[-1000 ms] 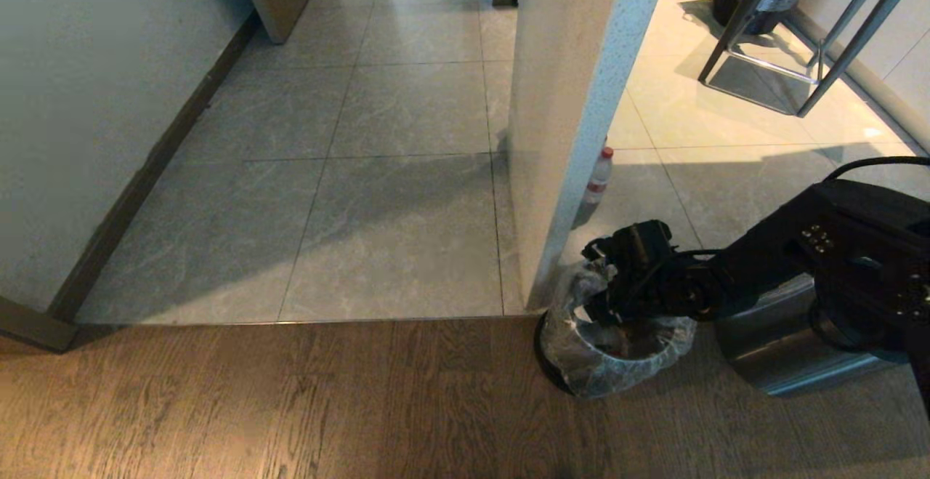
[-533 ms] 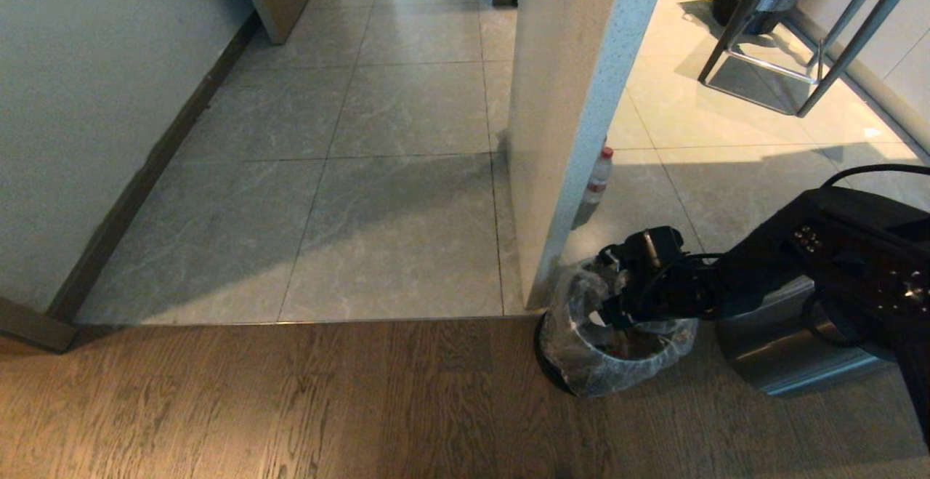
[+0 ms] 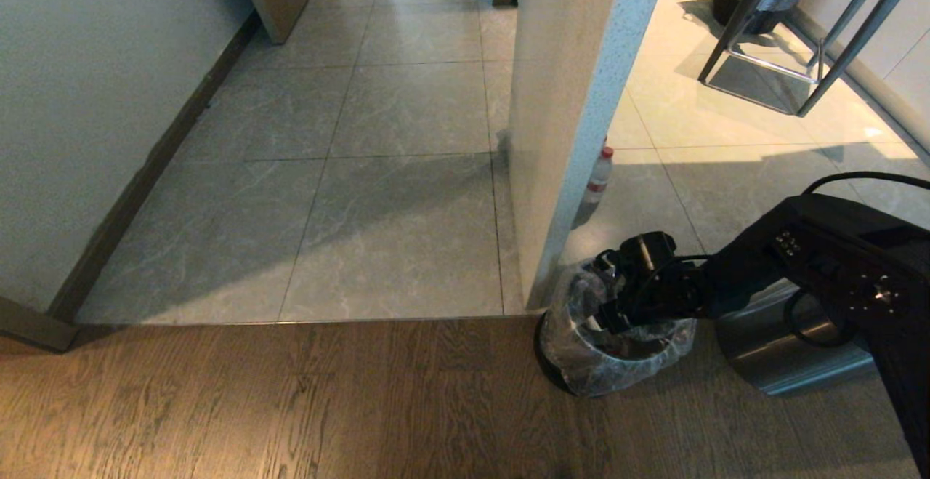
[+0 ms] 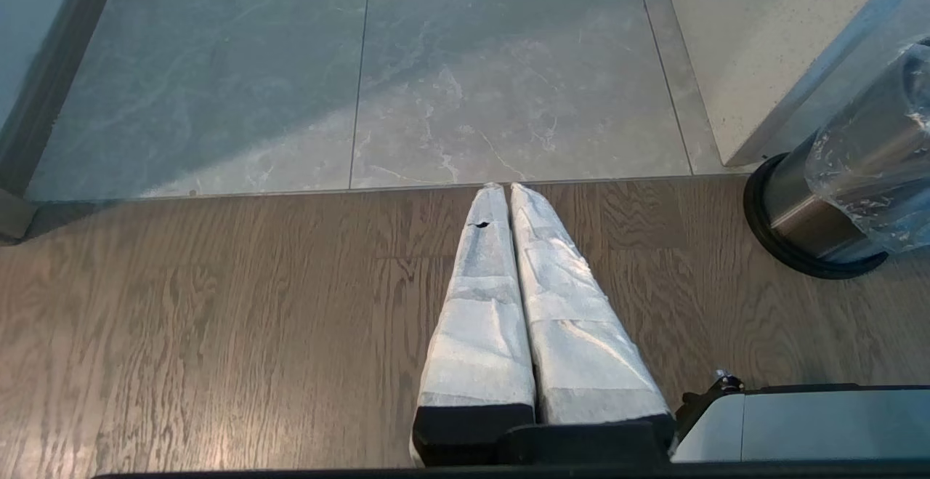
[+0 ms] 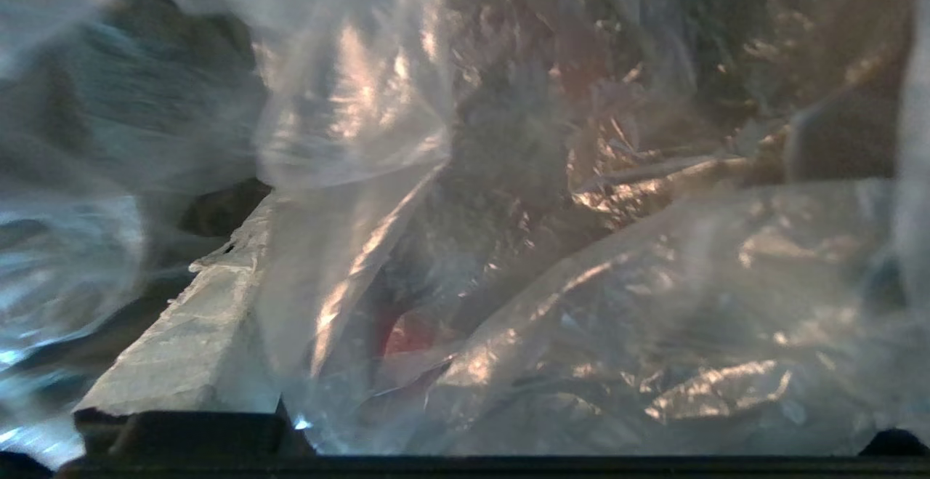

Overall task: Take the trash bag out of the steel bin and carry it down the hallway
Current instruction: Pick up the trash bag

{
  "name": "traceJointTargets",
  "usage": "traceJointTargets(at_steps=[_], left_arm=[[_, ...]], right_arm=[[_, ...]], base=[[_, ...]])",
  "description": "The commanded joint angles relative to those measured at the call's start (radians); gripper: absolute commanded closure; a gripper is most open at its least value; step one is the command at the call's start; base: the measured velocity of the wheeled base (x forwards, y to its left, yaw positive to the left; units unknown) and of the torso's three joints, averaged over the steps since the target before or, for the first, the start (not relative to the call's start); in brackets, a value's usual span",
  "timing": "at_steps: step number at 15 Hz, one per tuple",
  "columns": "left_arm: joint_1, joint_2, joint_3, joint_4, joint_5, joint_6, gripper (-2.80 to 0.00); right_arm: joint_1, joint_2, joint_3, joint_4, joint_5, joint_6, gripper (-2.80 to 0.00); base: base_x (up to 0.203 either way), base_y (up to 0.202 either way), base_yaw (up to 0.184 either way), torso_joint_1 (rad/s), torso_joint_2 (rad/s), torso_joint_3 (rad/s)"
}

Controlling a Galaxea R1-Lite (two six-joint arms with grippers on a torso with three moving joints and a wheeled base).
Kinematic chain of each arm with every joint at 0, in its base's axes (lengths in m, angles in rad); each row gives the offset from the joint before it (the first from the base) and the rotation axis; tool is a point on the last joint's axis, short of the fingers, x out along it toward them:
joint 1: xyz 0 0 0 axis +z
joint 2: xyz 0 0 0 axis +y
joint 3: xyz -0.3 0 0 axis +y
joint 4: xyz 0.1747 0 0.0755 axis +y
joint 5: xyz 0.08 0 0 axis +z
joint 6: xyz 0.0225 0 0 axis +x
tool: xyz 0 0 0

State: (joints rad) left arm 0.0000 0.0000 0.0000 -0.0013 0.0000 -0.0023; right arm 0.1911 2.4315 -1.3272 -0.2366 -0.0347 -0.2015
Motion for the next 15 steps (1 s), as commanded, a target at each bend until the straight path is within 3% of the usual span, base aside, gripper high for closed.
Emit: traceJointTargets(at_steps=[1,6,15], left_arm=[[0.0,0.0,0.0,0.0,0.0,-0.001,0.0],[0.0,0.0,0.0,0.0,0.0,-0.001,0.0],[0.0,0.0,0.0,0.0,0.0,-0.001,0.0]], right_arm=[[-0.011,-0.026,0.006,-0.002,0.003,-0.002,-2.8],[-0.039,-0.083,0.01,0.022,0.033,0.002,-2.8],[-0.036,-0.106,0.006,0.145,0.151,0.105,-2.8]], base=[[0.0,0.0,0.0,0.0,0.0,0.0],[0.0,0.0,0.0,0.0,0.0,0.0],[0.0,0.0,0.0,0.0,0.0,0.0]])
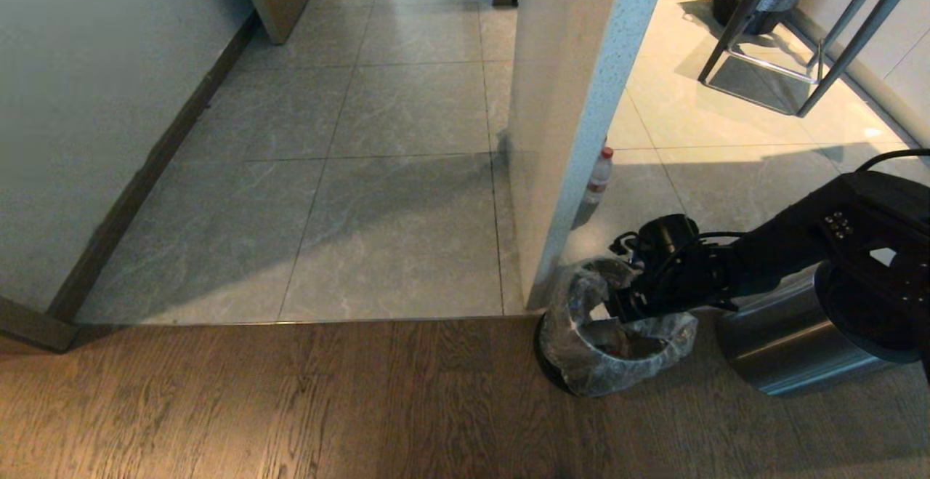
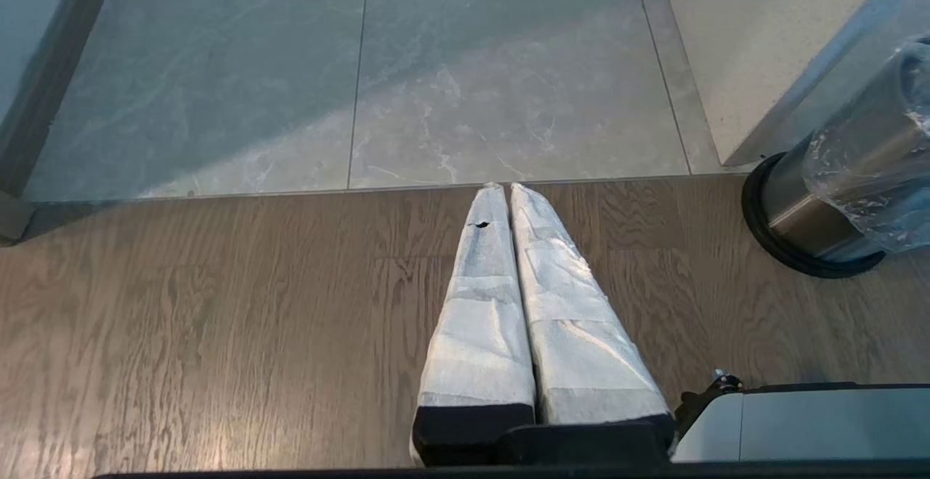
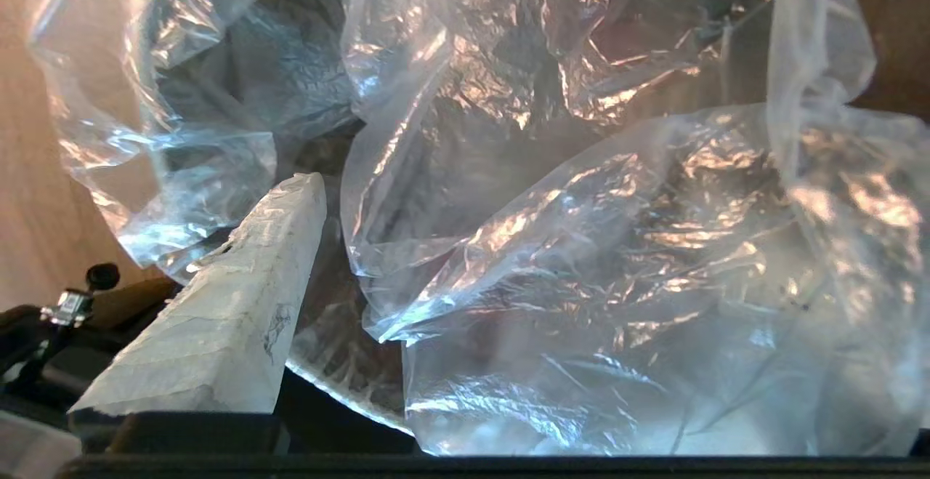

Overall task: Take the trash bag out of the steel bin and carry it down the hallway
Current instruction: Pick up the trash bag

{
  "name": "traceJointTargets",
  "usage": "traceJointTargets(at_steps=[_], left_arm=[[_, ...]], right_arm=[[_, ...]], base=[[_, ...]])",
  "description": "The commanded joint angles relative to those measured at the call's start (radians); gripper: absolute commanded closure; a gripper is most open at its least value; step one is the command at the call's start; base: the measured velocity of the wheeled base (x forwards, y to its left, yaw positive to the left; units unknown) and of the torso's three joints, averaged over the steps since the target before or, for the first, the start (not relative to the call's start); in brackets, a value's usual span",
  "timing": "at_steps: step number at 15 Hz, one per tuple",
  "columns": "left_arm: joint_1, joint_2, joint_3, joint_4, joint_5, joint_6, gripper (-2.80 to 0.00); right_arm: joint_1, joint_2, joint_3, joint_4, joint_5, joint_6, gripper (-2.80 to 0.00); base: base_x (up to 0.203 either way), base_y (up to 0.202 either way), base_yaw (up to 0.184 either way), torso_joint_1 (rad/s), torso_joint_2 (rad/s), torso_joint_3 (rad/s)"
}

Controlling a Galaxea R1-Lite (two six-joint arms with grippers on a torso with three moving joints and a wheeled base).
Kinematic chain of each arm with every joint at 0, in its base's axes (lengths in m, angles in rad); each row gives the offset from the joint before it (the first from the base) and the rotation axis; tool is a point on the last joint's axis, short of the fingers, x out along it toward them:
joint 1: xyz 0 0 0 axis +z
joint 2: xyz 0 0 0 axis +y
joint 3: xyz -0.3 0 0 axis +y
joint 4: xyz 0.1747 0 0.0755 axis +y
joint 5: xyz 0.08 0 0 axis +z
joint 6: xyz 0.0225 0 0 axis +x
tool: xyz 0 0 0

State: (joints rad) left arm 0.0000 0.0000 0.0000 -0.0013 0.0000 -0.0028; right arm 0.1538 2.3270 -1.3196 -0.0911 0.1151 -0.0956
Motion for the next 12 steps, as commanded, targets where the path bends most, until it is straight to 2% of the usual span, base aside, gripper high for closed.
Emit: traceJointTargets(at_steps=[1,12], left_arm=[[0.0,0.0,0.0,0.0,0.0,0.0,0.0],[0.0,0.0,0.0,0.0,0.0,0.0,0.0]], right_arm=[[0.004,0.003,-0.006,0.002,0.004,-0.002,-2.8],[0.053,0.163,-0.139,-0.006,0.035,-0.017,-2.8]], base=[[0.0,0.0,0.0,0.0,0.0,0.0],[0.0,0.0,0.0,0.0,0.0,0.0]])
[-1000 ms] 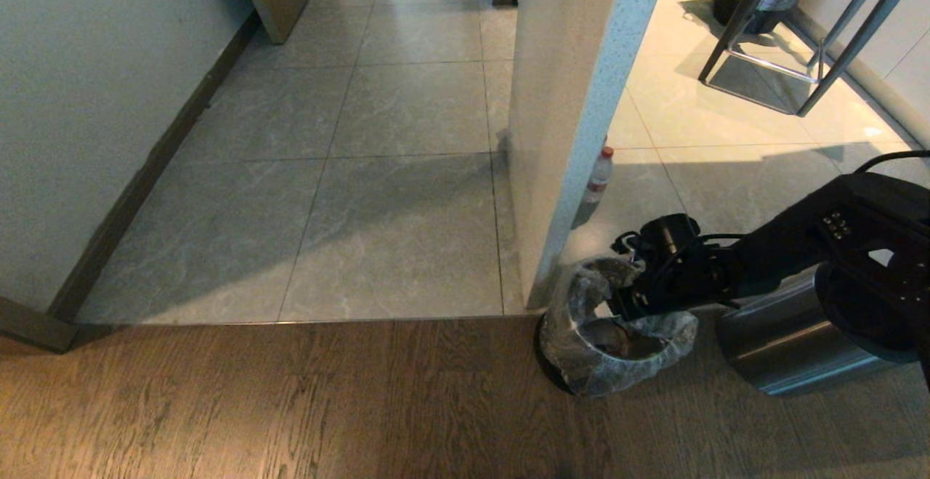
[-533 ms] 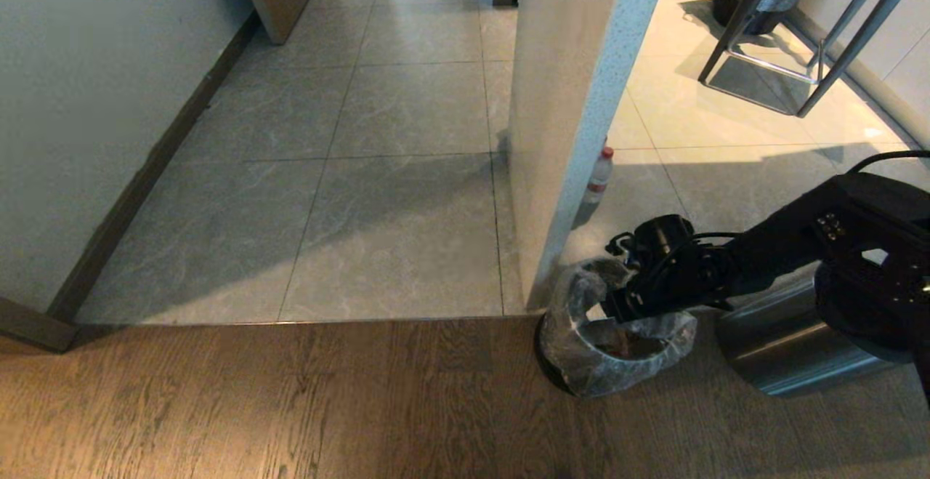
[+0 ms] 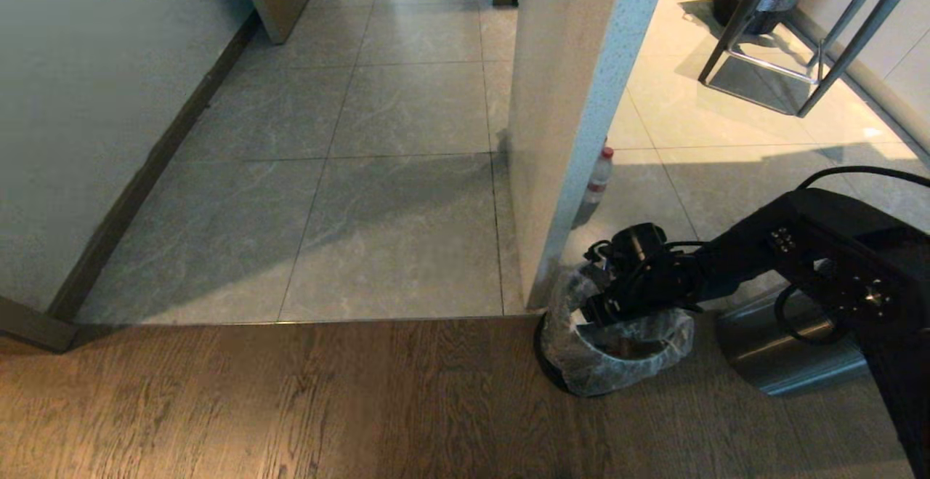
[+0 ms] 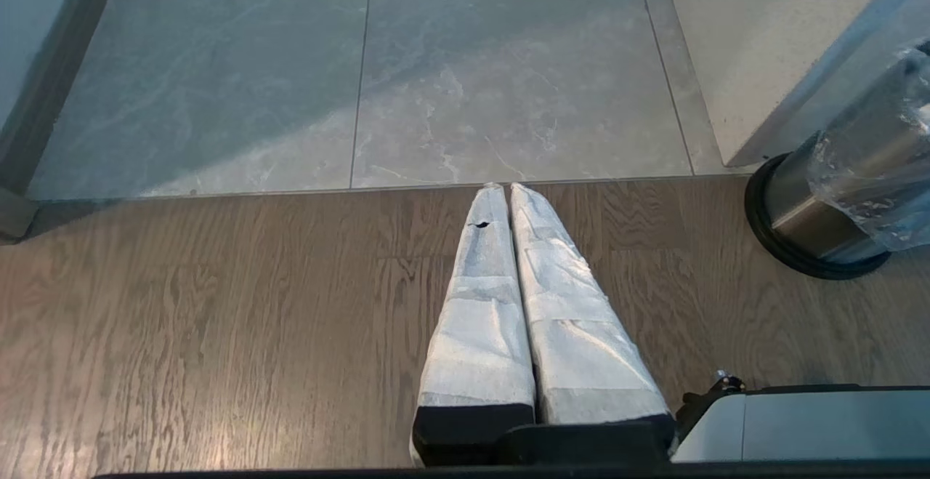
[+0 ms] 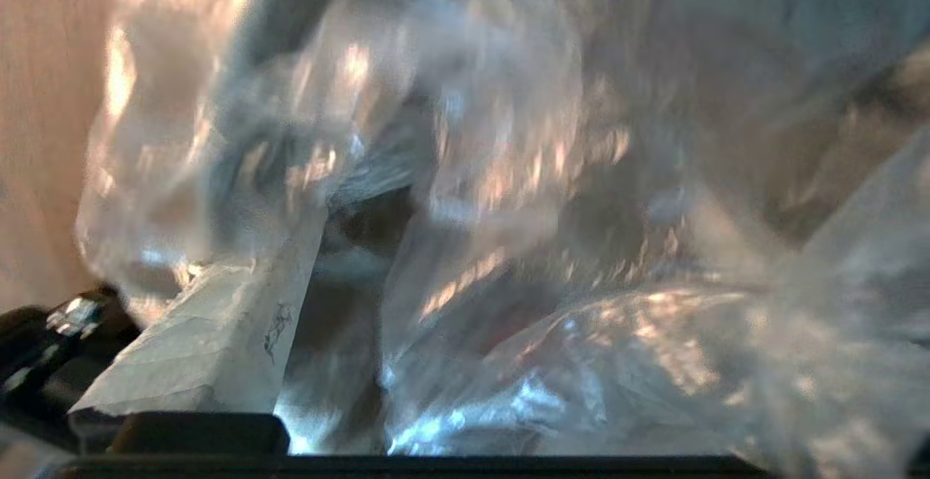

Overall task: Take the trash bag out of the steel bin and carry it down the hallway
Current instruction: Pick up the trash bag

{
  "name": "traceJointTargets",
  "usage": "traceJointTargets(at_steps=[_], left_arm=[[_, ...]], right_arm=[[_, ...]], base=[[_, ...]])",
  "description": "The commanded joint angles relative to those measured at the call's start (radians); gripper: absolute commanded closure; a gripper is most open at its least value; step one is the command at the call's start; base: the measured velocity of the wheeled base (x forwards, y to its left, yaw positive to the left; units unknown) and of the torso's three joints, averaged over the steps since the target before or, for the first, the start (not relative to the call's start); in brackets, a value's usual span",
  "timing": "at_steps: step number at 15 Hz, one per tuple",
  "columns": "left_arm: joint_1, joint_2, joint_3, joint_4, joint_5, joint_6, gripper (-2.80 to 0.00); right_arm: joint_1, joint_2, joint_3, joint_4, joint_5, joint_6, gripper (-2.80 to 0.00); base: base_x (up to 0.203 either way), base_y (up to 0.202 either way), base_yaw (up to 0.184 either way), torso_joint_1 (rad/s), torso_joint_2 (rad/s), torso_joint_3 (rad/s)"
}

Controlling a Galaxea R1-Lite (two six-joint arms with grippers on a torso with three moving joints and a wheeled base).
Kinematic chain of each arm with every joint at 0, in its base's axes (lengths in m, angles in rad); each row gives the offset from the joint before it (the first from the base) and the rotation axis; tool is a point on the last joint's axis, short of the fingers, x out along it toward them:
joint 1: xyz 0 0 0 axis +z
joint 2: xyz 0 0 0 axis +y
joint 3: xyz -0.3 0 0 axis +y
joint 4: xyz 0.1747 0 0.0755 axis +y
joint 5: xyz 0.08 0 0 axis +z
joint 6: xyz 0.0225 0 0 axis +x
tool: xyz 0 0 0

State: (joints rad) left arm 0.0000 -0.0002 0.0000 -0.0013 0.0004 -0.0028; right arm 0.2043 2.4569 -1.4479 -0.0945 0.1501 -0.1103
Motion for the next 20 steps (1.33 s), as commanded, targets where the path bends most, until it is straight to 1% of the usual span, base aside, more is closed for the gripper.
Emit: traceJointTargets(at_steps=[1,4,5,9,13,15,16,20], left_arm=[[0.0,0.0,0.0,0.0,0.0,0.0,0.0],[0.0,0.0,0.0,0.0,0.0,0.0,0.0],[0.0,0.0,0.0,0.0,0.0,0.0,0.0],[0.0,0.0,0.0,0.0,0.0,0.0,0.0],[0.0,0.0,0.0,0.0,0.0,0.0,0.0],[0.0,0.0,0.0,0.0,0.0,0.0,0.0],[0.0,0.0,0.0,0.0,0.0,0.0,0.0],[0.0,0.0,0.0,0.0,0.0,0.0,0.0]], right_arm=[[0.002,0.047,-0.026,-0.011,-0.001,-0.006,-2.8],[0.001,0.088,-0.078,-0.022,-0.008,-0.01,-2.8],[0.001,0.102,-0.087,-0.045,-0.009,-0.012,-2.8],[0.001,0.156,-0.114,-0.081,-0.013,-0.021,-2.8],[0.001,0.184,-0.138,-0.163,-0.02,-0.032,-2.8],[0.0,0.183,-0.138,-0.165,-0.017,-0.031,-2.8],[-0.002,0.185,-0.136,-0.166,-0.015,-0.035,0.0],[-0.002,0.158,-0.118,-0.165,-0.017,-0.047,0.0]], base=[[0.0,0.0,0.0,0.0,0.0,0.0],[0.0,0.0,0.0,0.0,0.0,0.0],[0.0,0.0,0.0,0.0,0.0,0.0],[0.0,0.0,0.0,0.0,0.0,0.0],[0.0,0.0,0.0,0.0,0.0,0.0],[0.0,0.0,0.0,0.0,0.0,0.0],[0.0,0.0,0.0,0.0,0.0,0.0],[0.0,0.0,0.0,0.0,0.0,0.0]])
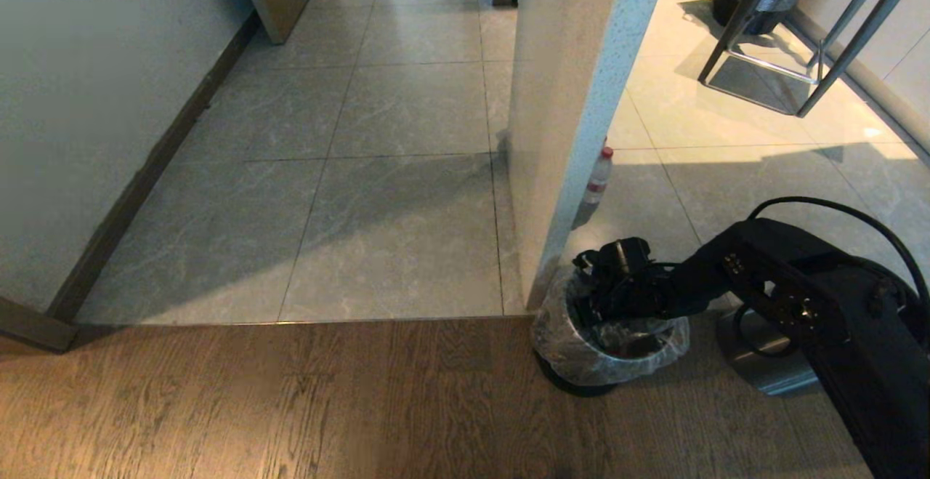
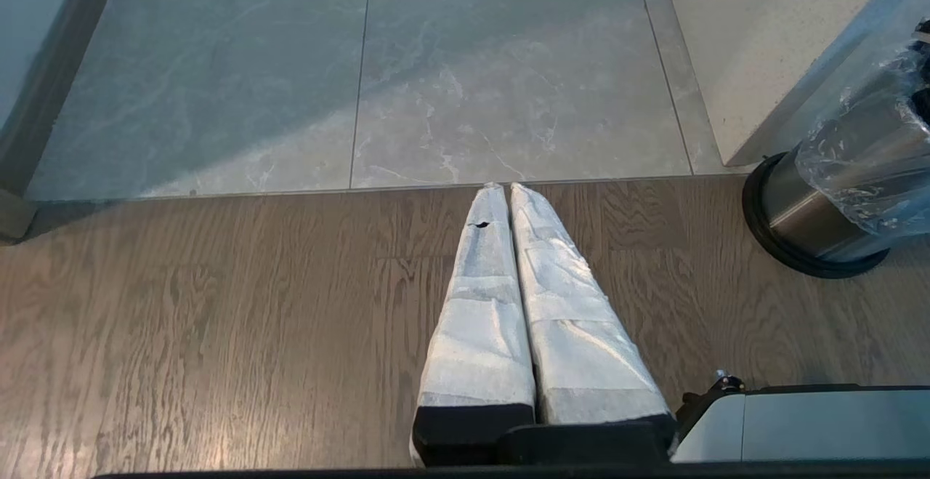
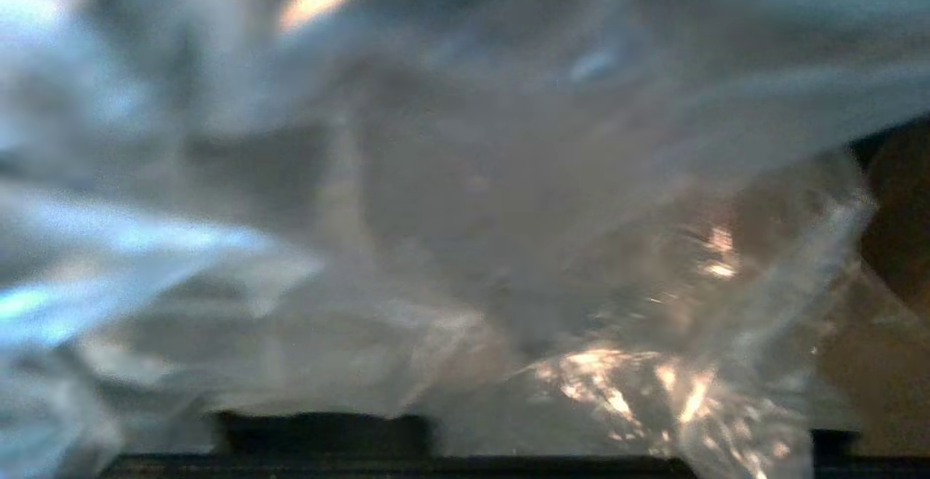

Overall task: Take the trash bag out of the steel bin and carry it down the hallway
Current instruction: Pick up the trash bag

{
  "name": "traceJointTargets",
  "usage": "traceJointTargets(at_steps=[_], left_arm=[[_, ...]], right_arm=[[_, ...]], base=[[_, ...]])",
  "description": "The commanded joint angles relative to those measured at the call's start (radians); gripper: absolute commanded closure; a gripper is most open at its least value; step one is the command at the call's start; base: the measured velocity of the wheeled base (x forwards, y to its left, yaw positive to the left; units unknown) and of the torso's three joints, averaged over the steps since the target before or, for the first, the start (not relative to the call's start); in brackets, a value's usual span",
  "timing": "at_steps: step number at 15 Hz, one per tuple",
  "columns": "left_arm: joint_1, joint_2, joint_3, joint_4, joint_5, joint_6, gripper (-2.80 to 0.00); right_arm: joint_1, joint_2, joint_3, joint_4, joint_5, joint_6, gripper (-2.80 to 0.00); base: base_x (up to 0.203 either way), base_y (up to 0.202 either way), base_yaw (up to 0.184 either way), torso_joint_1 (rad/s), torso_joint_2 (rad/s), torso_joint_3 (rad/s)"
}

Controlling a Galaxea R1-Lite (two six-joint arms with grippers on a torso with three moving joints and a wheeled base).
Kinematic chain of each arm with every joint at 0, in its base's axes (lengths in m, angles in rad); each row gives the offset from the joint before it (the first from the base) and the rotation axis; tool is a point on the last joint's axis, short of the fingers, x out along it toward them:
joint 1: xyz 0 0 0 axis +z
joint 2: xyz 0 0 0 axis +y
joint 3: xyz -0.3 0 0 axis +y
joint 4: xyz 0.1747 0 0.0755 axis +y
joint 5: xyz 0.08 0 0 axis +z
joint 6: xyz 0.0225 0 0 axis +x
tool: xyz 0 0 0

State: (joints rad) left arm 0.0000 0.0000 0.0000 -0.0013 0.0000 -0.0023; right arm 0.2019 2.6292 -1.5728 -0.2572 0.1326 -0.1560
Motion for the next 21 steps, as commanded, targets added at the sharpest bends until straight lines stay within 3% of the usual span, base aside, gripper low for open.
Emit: traceJointTargets(at_steps=[1,7,16,21], left_arm=[[0.0,0.0,0.0,0.0,0.0,-0.001,0.0],[0.0,0.0,0.0,0.0,0.0,-0.001,0.0],[0.0,0.0,0.0,0.0,0.0,-0.001,0.0],[0.0,0.0,0.0,0.0,0.0,-0.001,0.0]], right_arm=[[-0.001,-0.026,0.011,0.0,-0.001,0.0,0.0],[-0.016,-0.128,0.092,0.009,-0.001,0.007,0.0],[-0.063,-0.567,0.369,0.09,0.005,0.011,0.0],[-0.068,-0.776,0.416,0.162,0.006,0.008,0.0]], base=[[0.0,0.0,0.0,0.0,0.0,0.0],[0.0,0.0,0.0,0.0,0.0,0.0],[0.0,0.0,0.0,0.0,0.0,0.0],[0.0,0.0,0.0,0.0,0.0,0.0]])
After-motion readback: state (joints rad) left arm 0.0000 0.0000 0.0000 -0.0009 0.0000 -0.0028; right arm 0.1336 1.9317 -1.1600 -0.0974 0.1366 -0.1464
